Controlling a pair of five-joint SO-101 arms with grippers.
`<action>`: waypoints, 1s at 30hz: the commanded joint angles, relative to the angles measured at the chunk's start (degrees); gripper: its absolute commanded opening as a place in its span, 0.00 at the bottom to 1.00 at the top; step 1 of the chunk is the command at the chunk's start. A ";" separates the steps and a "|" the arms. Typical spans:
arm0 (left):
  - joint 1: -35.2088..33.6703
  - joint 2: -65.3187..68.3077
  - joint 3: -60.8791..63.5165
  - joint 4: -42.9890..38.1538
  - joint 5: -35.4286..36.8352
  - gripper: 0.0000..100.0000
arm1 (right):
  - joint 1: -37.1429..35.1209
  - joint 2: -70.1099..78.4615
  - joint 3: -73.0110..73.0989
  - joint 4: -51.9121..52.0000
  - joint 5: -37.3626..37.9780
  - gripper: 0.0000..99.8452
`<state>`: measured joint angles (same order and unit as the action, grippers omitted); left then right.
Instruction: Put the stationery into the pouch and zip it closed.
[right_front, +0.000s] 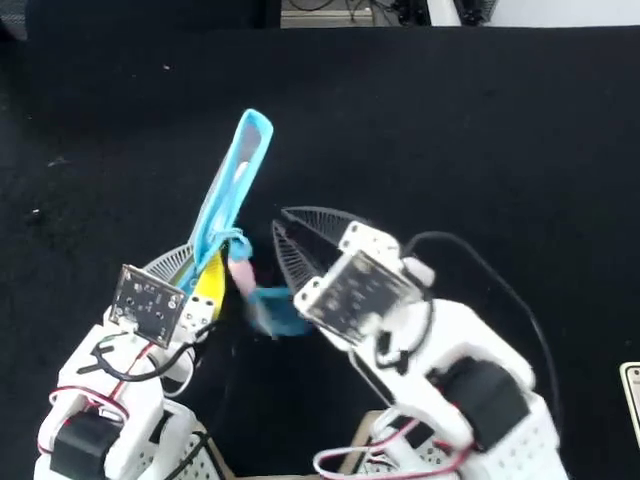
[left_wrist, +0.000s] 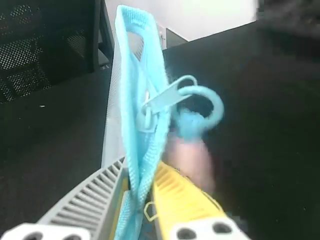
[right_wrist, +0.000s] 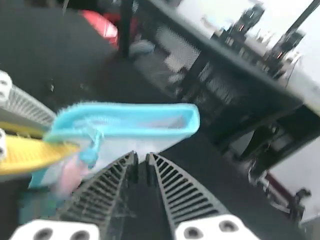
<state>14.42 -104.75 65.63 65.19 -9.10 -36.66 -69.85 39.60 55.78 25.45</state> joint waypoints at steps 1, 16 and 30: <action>0.31 0.35 -2.59 1.76 -0.18 0.03 | 0.88 -1.45 5.49 -4.04 -0.62 0.01; 0.31 0.35 -2.42 1.67 -0.18 0.03 | -12.57 -1.45 1.89 3.60 -17.49 0.14; 0.31 0.35 -2.42 1.32 0.00 0.03 | -12.92 -6.11 17.27 -14.07 -17.85 0.14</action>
<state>14.42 -104.84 65.10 66.59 -9.10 -48.97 -71.78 55.16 46.11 8.22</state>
